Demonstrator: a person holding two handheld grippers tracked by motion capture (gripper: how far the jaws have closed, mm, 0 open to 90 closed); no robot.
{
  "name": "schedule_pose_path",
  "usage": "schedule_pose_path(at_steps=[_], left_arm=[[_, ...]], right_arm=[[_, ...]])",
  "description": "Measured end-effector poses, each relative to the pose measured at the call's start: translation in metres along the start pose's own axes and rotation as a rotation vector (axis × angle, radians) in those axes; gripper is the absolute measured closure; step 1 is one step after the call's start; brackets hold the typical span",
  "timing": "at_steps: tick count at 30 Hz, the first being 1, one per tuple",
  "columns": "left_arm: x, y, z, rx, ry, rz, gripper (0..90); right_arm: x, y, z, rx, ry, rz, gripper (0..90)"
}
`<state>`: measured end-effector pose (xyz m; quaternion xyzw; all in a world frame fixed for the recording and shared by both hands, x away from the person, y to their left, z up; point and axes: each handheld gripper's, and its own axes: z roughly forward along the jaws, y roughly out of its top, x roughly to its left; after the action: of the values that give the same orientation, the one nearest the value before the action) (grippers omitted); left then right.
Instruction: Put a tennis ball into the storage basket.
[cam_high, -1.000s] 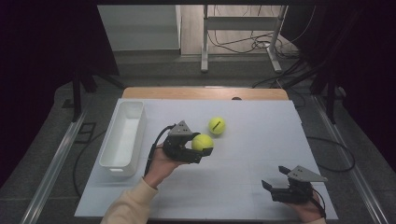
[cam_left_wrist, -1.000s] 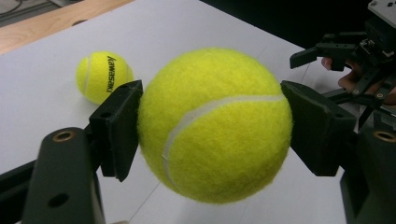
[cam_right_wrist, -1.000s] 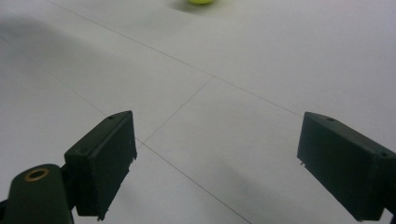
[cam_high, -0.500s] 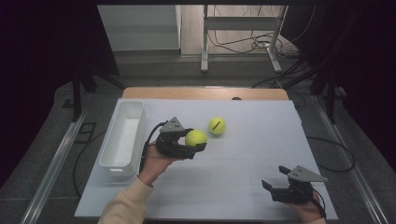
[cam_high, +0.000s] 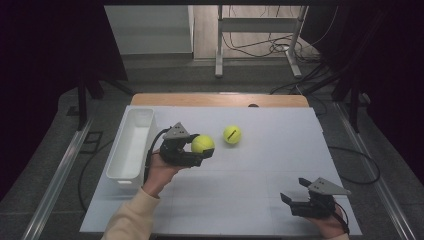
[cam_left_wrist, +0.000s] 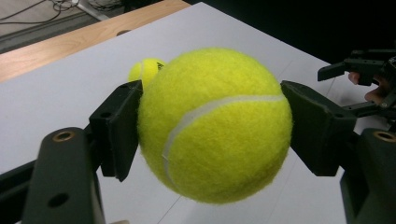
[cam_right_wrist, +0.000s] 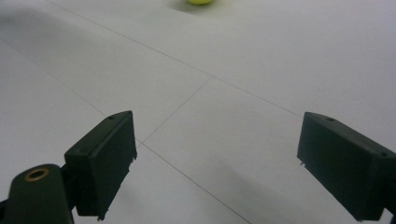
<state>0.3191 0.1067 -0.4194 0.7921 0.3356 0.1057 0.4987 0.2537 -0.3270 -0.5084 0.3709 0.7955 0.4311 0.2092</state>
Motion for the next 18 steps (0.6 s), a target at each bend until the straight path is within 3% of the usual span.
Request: schedule_pose_path(at_steps=[18], left_arm=[[0.015,-0.002,-0.022,-0.032,0.05,-0.023,25.9]], right_arm=[[0.0,0.0,0.0,-0.002,-0.002,0.001,12.2]])
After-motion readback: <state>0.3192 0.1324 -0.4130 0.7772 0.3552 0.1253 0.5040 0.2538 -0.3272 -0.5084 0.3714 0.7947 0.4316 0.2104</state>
